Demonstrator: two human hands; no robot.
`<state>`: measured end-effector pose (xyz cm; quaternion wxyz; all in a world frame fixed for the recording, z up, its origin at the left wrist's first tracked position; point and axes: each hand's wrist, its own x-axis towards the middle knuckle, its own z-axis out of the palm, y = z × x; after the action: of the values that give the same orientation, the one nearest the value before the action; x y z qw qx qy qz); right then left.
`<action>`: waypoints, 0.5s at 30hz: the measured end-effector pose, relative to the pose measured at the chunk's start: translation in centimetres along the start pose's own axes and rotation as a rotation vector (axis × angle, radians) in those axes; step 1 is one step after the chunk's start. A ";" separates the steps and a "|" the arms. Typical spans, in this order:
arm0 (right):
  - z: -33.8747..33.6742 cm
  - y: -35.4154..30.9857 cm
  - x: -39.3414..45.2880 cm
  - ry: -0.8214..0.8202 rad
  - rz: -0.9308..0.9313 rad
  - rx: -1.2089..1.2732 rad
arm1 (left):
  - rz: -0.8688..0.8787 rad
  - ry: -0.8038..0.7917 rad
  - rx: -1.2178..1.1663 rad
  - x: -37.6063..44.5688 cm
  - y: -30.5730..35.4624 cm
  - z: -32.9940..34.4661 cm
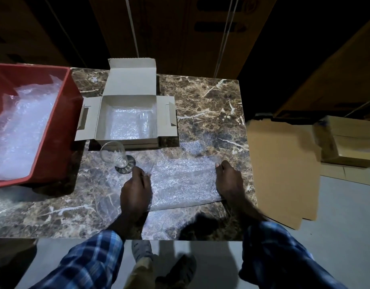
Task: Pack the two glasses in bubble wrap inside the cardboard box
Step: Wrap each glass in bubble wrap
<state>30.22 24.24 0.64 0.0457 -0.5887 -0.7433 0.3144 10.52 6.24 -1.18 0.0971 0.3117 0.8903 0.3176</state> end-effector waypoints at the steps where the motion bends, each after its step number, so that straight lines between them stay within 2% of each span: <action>1: 0.1 0.0 0.1 0.003 0.001 -0.011 | 0.006 0.004 0.016 -0.1 0.1 0.0; 15: 0.4 -0.4 0.3 0.044 0.075 -0.113 | -0.012 -0.004 0.123 -0.1 0.5 0.0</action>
<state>29.57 24.30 0.44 0.0169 -0.6246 -0.7360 0.2606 10.85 6.47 -0.86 0.0814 0.3122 0.9098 0.2610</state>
